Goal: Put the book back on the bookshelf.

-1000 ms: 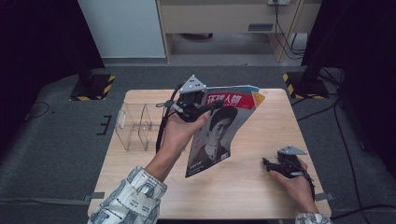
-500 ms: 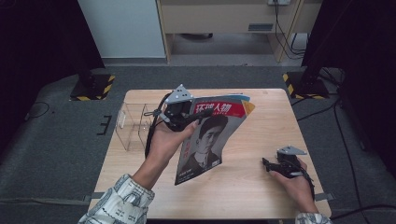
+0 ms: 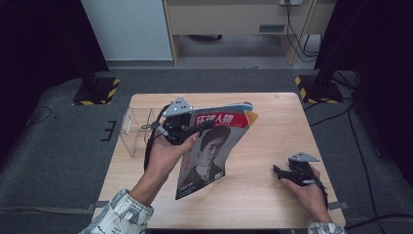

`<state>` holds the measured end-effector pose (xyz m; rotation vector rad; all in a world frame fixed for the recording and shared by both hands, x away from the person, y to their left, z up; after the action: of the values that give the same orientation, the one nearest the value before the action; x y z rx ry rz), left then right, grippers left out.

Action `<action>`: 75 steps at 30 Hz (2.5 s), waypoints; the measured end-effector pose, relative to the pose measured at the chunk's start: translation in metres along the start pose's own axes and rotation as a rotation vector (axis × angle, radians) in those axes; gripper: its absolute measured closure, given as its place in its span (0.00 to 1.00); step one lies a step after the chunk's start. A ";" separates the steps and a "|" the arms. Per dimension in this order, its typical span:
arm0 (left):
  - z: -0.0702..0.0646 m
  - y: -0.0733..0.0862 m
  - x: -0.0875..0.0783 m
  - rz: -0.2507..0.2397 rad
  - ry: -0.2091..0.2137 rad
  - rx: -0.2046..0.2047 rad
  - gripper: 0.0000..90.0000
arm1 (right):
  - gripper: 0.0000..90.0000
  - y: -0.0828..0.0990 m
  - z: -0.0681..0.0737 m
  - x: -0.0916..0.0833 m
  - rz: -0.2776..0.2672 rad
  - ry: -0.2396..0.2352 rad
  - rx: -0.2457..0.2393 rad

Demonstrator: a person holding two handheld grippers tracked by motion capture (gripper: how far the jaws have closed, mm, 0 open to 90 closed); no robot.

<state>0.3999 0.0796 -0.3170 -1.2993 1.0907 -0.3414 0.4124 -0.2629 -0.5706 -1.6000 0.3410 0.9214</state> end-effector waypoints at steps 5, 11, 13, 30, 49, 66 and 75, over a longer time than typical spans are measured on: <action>0.000 0.003 -0.008 -0.002 0.006 -0.005 0.96 | 0.32 0.000 0.000 0.000 0.000 0.000 0.000; 0.004 0.009 -0.018 -0.004 0.001 -0.007 0.96 | 0.32 0.000 0.000 0.000 0.001 -0.001 -0.002; 0.006 0.015 -0.025 0.001 -0.002 -0.007 0.96 | 0.32 0.000 0.000 0.000 0.001 -0.001 -0.002; 0.039 0.040 -0.083 -0.035 -0.092 -0.071 0.96 | 0.32 0.000 0.000 0.000 0.001 -0.005 -0.013; 0.067 0.061 -0.129 -0.060 -0.175 -0.125 0.96 | 0.31 0.000 0.000 0.000 0.001 -0.006 -0.012; 0.095 0.076 -0.164 -0.087 -0.260 -0.166 0.96 | 0.31 0.000 0.001 0.000 0.001 -0.008 -0.011; 0.108 0.081 -0.177 -0.101 -0.302 -0.183 0.96 | 0.31 0.000 0.001 0.000 0.002 -0.009 -0.010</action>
<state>0.3690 0.3001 -0.3208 -1.5167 0.8167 -0.1155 0.4126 -0.2621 -0.5707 -1.6046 0.3322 0.9329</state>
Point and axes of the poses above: each handheld gripper's, and its own axes: x roughly forward along the jaws, y roughly out of its underside, z roughly to its left, the point moved 5 cm from there along x, roughly forward along the jaws, and after that the axes turned 4 degrees about z, right-handed, at the moved point
